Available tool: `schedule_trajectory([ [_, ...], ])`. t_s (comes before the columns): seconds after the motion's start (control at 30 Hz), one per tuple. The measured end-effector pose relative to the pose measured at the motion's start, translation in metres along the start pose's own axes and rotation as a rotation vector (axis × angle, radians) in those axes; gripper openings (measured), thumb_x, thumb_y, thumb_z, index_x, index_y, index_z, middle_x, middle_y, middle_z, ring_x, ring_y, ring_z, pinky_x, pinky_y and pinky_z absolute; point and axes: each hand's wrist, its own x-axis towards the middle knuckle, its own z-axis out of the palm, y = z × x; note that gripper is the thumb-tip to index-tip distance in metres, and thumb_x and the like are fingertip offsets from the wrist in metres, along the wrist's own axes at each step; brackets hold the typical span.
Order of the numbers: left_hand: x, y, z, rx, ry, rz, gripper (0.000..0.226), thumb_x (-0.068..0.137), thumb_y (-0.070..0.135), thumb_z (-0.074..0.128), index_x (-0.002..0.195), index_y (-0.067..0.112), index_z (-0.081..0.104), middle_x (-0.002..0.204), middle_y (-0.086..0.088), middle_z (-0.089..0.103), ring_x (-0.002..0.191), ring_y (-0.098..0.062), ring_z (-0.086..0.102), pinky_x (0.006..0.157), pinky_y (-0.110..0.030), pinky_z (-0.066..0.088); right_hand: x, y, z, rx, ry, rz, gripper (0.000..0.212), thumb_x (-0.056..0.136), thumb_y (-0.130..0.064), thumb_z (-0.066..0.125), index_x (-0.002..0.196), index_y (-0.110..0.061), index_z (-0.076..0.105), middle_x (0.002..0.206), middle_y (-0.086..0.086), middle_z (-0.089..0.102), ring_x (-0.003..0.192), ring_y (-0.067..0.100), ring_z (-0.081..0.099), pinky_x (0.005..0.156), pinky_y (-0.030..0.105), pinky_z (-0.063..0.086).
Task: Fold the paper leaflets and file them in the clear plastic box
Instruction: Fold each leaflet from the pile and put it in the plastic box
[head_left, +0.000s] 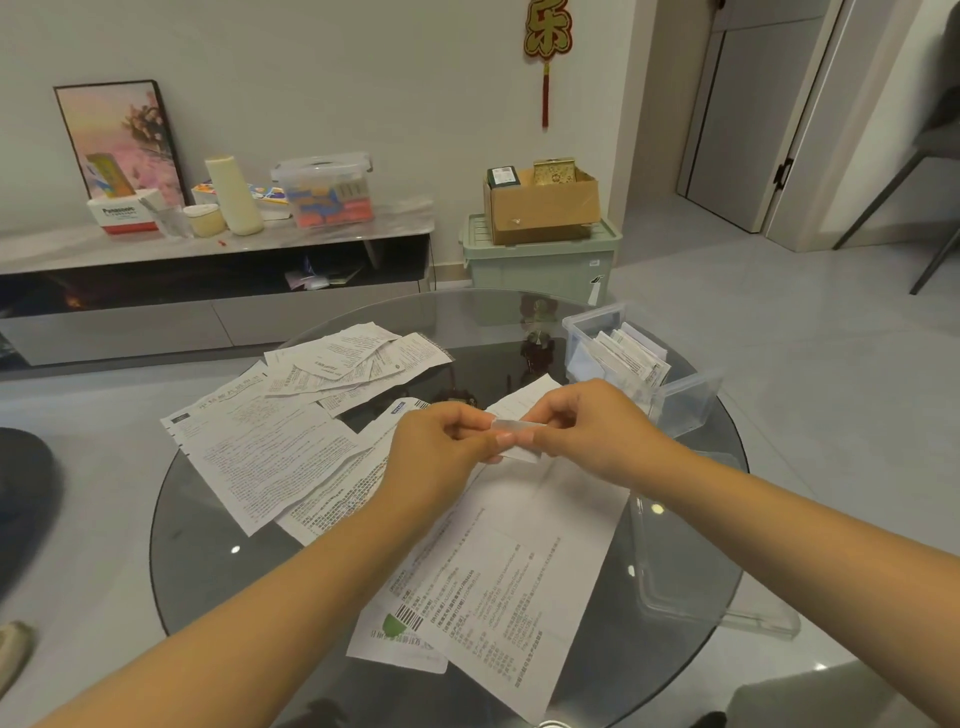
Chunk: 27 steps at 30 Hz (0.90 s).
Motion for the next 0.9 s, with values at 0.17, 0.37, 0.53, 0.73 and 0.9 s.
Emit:
schedule_trajectory([
  [0.17,0.003,0.003,0.010,0.043,0.007,0.096,0.018,0.080,0.025,0.073,0.096,0.020,0.071,0.086,0.008,0.072,0.078,-0.002,0.068,0.071,-0.016,0.052,0.004,-0.001,-0.020,-0.002,0.039,0.019,0.006,0.081,-0.027,0.072,0.081,-0.021,0.074,0.056,-0.012,0.059,0.049,-0.003,0.052,0.047,0.007,0.036],
  [0.37,0.011,0.006,0.025,0.193,-0.053,0.083,0.031,0.087,0.041,0.061,0.116,0.031,0.057,0.113,0.016,0.060,0.098,-0.001,0.059,0.076,-0.010,0.043,0.011,0.012,-0.055,0.047,0.340,0.064,0.008,0.085,-0.022,0.066,0.077,-0.023,0.068,0.067,-0.003,0.068,0.057,0.004,0.056,0.060,0.020,0.046],
  [0.53,0.016,0.002,0.037,0.261,-0.074,0.078,0.025,0.094,0.037,0.053,0.116,0.028,0.059,0.116,0.012,0.062,0.099,0.000,0.057,0.074,-0.005,0.038,0.030,0.037,-0.083,-0.041,0.572,0.137,0.008,0.088,-0.017,0.060,0.082,-0.017,0.065,0.075,0.003,0.068,0.067,0.013,0.060,0.054,0.019,0.043],
  [0.73,0.017,-0.008,0.046,0.377,-0.110,0.087,0.022,0.096,0.029,0.049,0.116,0.027,0.058,0.116,0.011,0.061,0.101,-0.001,0.055,0.088,-0.016,0.039,0.053,0.059,-0.085,-0.158,0.491,0.250,0.008,0.085,-0.011,0.062,0.084,-0.009,0.070,0.075,0.010,0.070,0.079,0.025,0.067,0.066,0.031,0.052],
  [0.9,0.019,-0.016,0.048,0.405,-0.126,0.104,0.019,0.097,0.028,0.048,0.113,0.030,0.058,0.113,0.015,0.058,0.094,0.007,0.051,0.083,-0.010,0.036,0.068,0.064,-0.076,-0.264,0.414,0.295,0.006,0.082,-0.006,0.062,0.081,-0.001,0.067,0.074,0.012,0.069,0.073,0.031,0.067,0.072,0.036,0.057],
])
